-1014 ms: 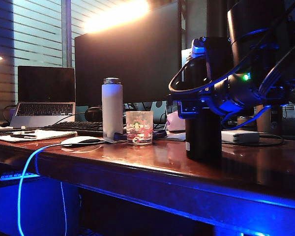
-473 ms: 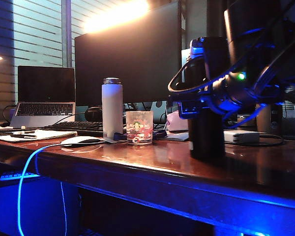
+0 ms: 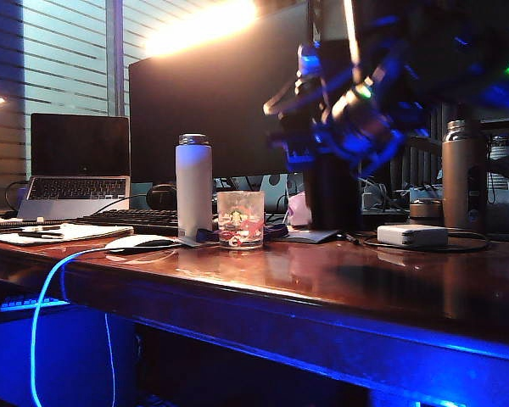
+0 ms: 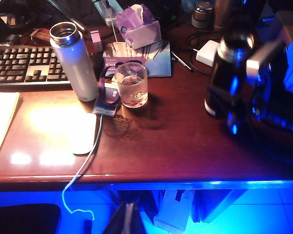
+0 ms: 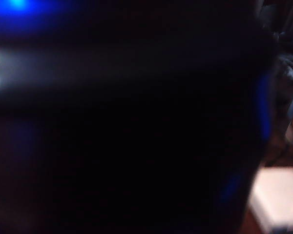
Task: Pick up the black thermos, pour a little water from inside into the glass cup, then place the black thermos back on the table.
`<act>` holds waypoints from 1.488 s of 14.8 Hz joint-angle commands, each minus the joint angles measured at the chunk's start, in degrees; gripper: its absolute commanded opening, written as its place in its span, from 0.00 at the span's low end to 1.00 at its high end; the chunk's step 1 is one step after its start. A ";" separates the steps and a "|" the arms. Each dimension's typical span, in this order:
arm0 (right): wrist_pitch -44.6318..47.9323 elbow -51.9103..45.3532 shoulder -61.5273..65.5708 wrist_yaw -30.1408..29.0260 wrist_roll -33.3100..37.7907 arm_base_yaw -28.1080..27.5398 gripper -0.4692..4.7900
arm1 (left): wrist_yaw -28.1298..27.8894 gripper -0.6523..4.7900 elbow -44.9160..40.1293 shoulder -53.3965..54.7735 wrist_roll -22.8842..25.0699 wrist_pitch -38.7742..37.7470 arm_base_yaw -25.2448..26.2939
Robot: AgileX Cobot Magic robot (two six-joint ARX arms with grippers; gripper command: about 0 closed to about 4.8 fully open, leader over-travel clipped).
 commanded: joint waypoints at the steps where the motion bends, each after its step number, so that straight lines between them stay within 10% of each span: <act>1: -1.92 5.64 -0.02 1.29 -0.15 -2.29 0.37 | 0.24 0.12 0.09 -0.11 -0.13 0.72 -0.04; 22: -20.79 37.97 21.55 2.19 -10.47 -8.39 0.37 | 0.22 0.12 0.04 -0.11 -0.13 0.72 -0.04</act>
